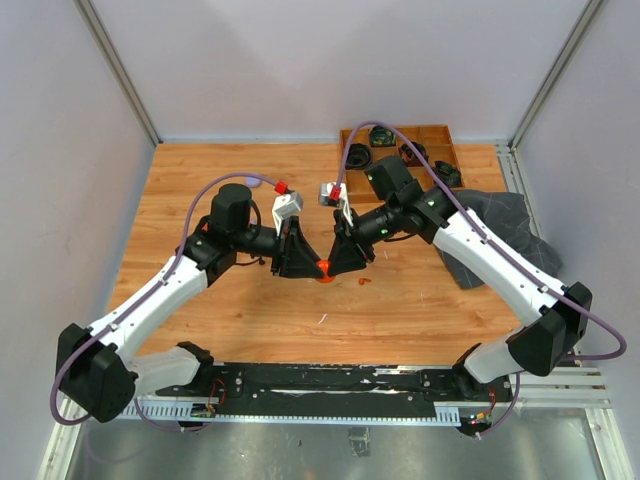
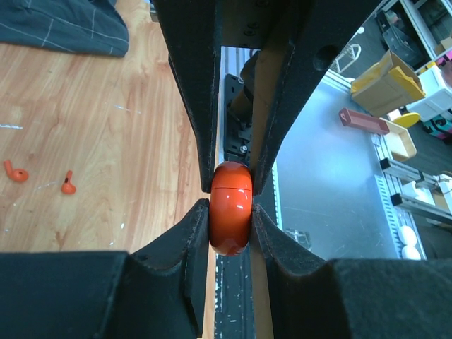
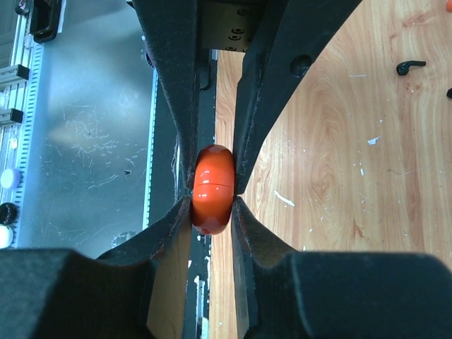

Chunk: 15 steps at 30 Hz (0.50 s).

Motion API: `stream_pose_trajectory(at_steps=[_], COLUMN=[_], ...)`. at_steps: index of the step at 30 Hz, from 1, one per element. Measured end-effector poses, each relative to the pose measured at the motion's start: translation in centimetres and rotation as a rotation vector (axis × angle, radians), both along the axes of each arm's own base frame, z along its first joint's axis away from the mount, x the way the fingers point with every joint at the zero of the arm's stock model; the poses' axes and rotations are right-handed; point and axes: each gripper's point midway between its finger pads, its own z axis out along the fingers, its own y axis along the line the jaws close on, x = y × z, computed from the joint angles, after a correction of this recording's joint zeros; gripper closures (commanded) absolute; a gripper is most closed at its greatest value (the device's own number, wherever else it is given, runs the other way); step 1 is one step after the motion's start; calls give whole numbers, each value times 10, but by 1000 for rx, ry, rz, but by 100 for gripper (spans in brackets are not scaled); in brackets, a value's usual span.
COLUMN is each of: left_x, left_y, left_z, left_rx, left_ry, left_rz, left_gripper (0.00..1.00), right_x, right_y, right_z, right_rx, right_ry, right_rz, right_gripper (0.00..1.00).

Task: Insert the wireless bluetooth earbuds into the charging case
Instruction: Pick up the charging case at the center of the board.

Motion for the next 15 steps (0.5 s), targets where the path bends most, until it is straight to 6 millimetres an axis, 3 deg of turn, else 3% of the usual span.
stream_pose_trajectory(at_steps=[9,15], left_x=[3,10], left_y=[6,11], left_z=[2,8], left_rx=[-24,-97], left_ry=[-67,-134], left_rz=[103,222], left_gripper=[100,100], right_x=[5,5], right_y=[0,-7], right_z=[10,26], right_rx=[30,107], right_ry=[-69,-152], right_rz=[-39,-119], right_gripper=[54,54])
